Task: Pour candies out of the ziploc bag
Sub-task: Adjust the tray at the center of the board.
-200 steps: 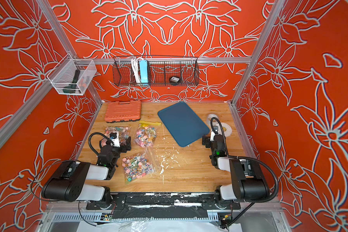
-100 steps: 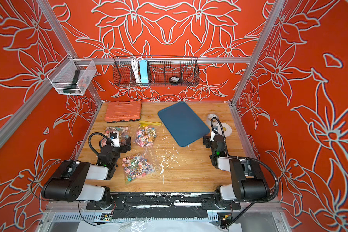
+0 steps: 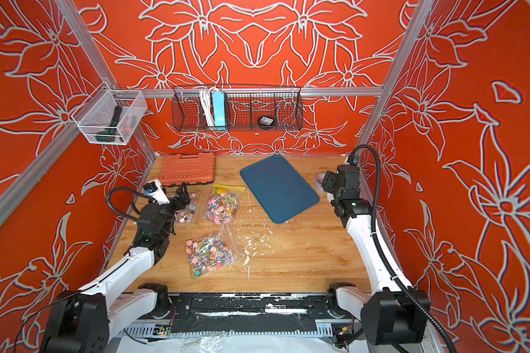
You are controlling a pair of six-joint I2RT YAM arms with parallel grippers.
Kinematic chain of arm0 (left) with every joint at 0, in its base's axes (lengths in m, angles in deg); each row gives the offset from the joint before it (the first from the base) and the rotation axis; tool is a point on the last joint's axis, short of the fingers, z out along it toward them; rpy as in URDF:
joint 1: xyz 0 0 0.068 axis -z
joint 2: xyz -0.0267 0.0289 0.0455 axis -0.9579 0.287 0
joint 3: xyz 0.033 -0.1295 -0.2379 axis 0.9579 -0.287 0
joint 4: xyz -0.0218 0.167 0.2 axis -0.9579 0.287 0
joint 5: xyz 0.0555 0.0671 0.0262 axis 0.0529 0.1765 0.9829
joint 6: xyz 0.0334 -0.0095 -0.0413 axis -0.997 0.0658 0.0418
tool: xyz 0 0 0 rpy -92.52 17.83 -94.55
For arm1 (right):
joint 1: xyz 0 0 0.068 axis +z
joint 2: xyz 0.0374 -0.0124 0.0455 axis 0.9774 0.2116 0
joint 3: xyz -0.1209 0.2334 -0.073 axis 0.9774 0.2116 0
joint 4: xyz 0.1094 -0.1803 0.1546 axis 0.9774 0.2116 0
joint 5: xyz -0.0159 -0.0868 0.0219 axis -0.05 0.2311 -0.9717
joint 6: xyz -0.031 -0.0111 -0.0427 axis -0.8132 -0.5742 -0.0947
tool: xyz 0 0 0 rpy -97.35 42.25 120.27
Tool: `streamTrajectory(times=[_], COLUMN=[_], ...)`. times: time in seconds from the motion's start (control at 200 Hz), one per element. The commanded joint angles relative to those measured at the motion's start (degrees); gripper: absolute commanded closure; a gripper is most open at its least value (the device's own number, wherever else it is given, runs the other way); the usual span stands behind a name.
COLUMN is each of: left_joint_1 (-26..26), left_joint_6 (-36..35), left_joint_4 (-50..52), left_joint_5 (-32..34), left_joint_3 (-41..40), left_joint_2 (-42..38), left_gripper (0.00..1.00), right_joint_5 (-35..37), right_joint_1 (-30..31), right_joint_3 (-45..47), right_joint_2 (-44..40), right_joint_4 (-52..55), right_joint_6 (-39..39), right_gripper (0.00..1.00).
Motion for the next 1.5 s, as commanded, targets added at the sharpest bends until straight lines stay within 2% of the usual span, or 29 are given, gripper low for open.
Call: streamTrajectory(times=[0.0,0.06,0.145,0.215,0.29,0.38,0.485,0.606,0.771,1.076,1.406,1.491], left_joint_1=[4.1,7.3,11.0,12.8,14.4,15.8,17.1,18.5,19.9,21.4,21.5,21.6], left_joint_6=[5.0,3.0,1.5,1.6,1.7,1.0,-0.3,-1.0,-1.5,-2.7,-2.8,-2.9], left_joint_4=[21.2,28.6,36.2,38.2,36.8,38.3,44.1,47.8,48.3,48.1,47.3,47.2], left_joint_5=[-2.9,-4.6,-6.3,-7.5,-7.9,-7.8,-7.5,-7.0,-6.5,-4.8,-3.1,-2.9], left_joint_3=[11.7,18.4,25.3,28.0,28.2,30.4,35.5,38.3,37.6,34.6,33.0,32.6], left_joint_2=[3.6,7.2,12.4,15.3,17.0,19.8,24.9,28.5,28.4,25.2,22.2,21.5], left_gripper=[0.12,0.13,0.17,0.21,0.2,0.19,0.19,0.19,0.19,0.22,0.24,0.24], right_joint_5=[-13.1,-19.1,-26.8,-28.5,-28.9,-25.4,-18.2,-17.0,-15.0,-13.3,-12.2,-11.0], right_joint_1=[0.1,0.1,0.6,1.9,3.6,6.0,8.0,8.5,9.9,10.7,12.3,12.7], right_joint_3=[-1.2,-0.2,2.3,2.8,4.0,5.2,4.8,4.1,0.7,-2.4,-6.3,-6.5], right_joint_2=[2.2,3.3,6.0,9.4,11.3,12.4,15.4,21.2,28.0,32.6,40.0,40.7], right_joint_4=[20.8,21.4,19.2,18.6,16.8,15.4,16.9,14.5,12.4,10.4,12.0,12.2], right_joint_6=[5.6,7.3,10.8,12.7,15.7,19.5,22.8,27.0,30.7,34.6,36.3,36.6], right_gripper=[0.33,0.4,0.43,0.47,0.46,0.42,0.4,0.4,0.41,0.43,0.58,0.67])
